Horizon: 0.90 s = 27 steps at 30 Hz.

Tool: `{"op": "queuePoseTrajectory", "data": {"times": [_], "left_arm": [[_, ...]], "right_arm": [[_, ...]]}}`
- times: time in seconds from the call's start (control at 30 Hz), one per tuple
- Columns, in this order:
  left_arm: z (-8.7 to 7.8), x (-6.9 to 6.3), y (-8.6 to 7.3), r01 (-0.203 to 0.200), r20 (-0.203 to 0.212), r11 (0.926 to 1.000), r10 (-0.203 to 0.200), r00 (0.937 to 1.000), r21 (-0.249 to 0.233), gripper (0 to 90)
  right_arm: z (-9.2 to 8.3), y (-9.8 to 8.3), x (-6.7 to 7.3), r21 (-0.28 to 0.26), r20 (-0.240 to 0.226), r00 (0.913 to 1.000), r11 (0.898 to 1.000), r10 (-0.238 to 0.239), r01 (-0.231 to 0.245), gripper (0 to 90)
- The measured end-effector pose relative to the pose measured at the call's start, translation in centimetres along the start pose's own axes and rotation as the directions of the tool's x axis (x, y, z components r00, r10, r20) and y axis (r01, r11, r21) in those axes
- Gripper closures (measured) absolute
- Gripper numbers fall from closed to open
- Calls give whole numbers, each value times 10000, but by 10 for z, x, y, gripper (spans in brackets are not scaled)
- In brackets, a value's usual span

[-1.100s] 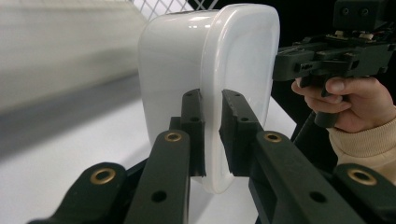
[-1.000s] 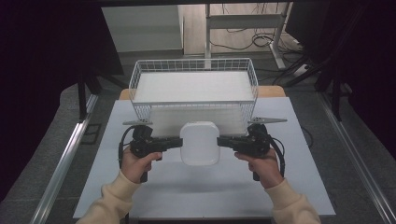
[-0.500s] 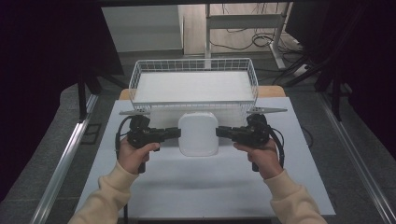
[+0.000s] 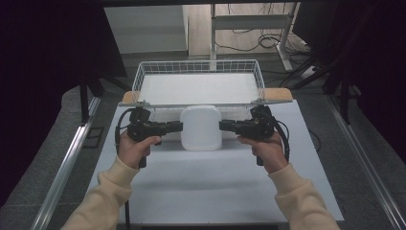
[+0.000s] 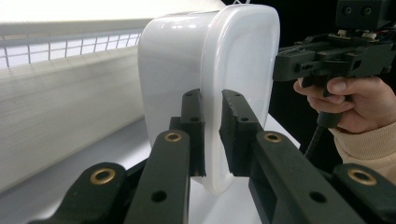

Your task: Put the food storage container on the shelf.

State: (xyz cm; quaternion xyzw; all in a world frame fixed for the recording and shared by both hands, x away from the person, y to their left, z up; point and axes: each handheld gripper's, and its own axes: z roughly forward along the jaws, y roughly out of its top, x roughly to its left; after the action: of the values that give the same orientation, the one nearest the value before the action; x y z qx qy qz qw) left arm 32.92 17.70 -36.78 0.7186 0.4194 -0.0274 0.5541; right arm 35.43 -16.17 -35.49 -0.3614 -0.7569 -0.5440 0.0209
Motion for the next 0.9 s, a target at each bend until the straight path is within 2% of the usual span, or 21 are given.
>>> {"op": "queuePoseTrajectory", "data": {"times": [0.43, 0.67, 0.9], "left_arm": [[-12, 5, 25, -114, -100, 9998, 112, 9999, -179, 805], [-15, 8, 40, -217, -156, 9995, 214, 9996, -211, 804], [-18, 9, 55, -335, -244, 9990, 328, 9992, -294, 802]], "right_arm": [[8, 32, 5, -40, 36, 9996, 9996, -268, 268, 811], [10, 44, 5, -88, 66, 9997, 9997, -246, 247, 811], [10, 60, 7, -191, 140, 9987, 9986, -483, 485, 811]]}}
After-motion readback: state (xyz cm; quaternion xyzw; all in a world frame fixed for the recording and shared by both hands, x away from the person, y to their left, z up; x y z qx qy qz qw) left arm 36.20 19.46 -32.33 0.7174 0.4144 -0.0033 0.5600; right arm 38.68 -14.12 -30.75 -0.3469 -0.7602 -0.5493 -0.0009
